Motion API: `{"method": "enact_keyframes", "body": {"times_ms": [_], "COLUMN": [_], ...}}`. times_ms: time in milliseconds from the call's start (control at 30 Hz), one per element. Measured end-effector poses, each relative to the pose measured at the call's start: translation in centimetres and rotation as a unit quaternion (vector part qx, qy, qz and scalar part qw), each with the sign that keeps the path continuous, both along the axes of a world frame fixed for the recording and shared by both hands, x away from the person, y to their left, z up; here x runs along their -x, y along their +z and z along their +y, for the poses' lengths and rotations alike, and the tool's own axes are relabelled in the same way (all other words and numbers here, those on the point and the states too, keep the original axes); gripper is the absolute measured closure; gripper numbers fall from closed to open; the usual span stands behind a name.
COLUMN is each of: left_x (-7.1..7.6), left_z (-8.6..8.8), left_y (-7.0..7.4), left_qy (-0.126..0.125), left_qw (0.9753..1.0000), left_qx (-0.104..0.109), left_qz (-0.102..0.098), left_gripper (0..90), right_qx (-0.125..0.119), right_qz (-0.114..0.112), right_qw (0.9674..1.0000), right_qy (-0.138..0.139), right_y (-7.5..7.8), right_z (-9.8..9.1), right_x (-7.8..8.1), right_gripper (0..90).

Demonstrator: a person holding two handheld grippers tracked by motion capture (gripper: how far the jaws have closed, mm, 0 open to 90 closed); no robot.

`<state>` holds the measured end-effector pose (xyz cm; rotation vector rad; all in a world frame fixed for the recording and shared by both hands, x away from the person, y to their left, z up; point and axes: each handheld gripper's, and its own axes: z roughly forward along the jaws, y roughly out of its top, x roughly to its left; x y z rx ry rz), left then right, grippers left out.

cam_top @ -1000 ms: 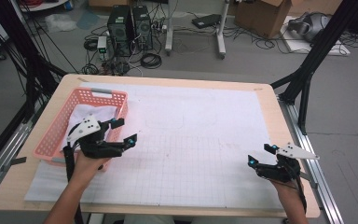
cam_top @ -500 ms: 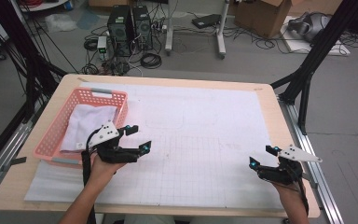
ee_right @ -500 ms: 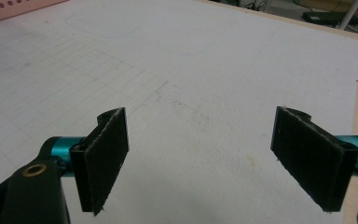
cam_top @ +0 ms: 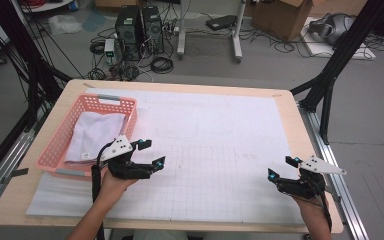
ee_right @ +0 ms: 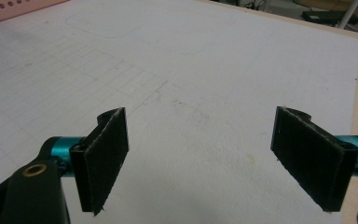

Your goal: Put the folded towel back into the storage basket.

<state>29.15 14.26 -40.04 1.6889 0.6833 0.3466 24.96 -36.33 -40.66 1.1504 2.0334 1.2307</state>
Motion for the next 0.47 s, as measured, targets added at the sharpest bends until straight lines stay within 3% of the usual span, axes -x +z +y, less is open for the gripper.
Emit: {"method": "enact_keyframes", "body": {"times_ms": [467], "left_x": [-0.17], "left_z": [-0.02], "left_y": [-0.31], "left_qy": [0.001], "left_qw": [1.0], "left_qx": [-0.002], "left_qz": [0.005], "left_gripper": [20.5], "right_qx": [0.002], "right_qz": [0.002], "right_qw": [1.0], "right_qy": [0.002], "right_y": [-0.12], "right_z": [-0.04], "right_x": [-0.1], "right_gripper": [17.8]}}
